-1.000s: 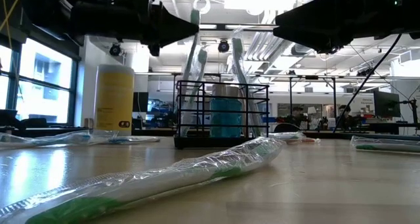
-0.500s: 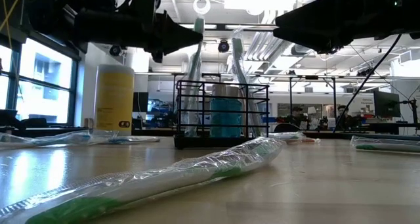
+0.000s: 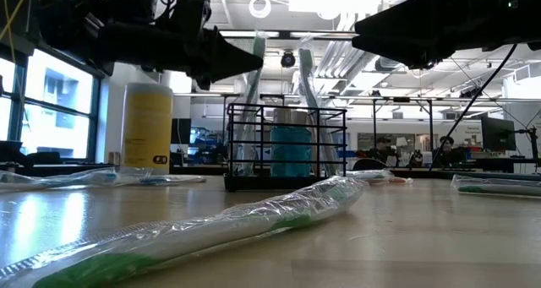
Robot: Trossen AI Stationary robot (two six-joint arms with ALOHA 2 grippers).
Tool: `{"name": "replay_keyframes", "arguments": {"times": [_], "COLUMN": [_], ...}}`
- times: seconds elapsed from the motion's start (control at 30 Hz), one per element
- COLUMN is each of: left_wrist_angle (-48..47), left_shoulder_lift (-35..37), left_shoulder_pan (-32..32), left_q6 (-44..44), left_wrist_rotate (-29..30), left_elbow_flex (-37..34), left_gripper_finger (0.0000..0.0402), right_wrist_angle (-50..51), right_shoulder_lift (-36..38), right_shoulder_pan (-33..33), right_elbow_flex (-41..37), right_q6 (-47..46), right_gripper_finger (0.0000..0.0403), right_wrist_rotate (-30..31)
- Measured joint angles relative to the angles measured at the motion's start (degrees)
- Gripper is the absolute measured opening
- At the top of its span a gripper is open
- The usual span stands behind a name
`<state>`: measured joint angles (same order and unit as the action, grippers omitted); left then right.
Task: Pick & Place toothbrushing station
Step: Put the green toothbrush into the wire organizer, then put the blue toothbrush into the wire organizer
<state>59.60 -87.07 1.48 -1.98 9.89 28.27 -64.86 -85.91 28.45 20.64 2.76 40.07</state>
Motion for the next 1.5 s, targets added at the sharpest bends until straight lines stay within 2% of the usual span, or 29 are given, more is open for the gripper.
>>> {"name": "replay_keyframes", "arguments": {"times": [0.63, 0.73, 0.97, 1.1, 1.37, 1.5], "left_wrist_angle": [-3.42, -3.18, -3.02, -3.19, -3.49, -8.32], "left_shoulder_lift": [-0.95, -0.94, -0.93, -0.17, 5.48, 11.52], "left_shoulder_pan": [0.02, 0.02, 0.02, 0.02, 0.02, 0.02], "left_q6": [-0.91, -1.77, -4.15, -4.49, -1.08, -0.85], "left_wrist_rotate": [0.2, 0.31, 0.28, 0.28, 0.26, 0.26], "left_elbow_flex": [0.11, 0.11, 0.03, 0.0, 0.0, 0.0], "left_gripper_finger": [0.001, 0.0036, 0.0138, 0.0177, 0.0188, 0.0189], "right_wrist_angle": [0.0, 0.0, 0.0, 0.0, 0.02, 0.04], "right_shoulder_lift": [0.0, 0.0, 0.0, 0.0, 0.0, 0.0], "right_shoulder_pan": [0.0, 0.0, 0.0, 0.0, 0.0, 0.0], "right_elbow_flex": [0.0, 0.0, 0.0, 0.0, 0.0, 0.0], "right_q6": [0.0, 0.0, 0.0, 0.0, 0.0, 0.0], "right_gripper_finger": [0.0212, 0.0212, 0.0212, 0.0212, 0.0212, 0.0212], "right_wrist_rotate": [0.0, 0.0, 0.0, 0.0, 0.0, 0.0]}}
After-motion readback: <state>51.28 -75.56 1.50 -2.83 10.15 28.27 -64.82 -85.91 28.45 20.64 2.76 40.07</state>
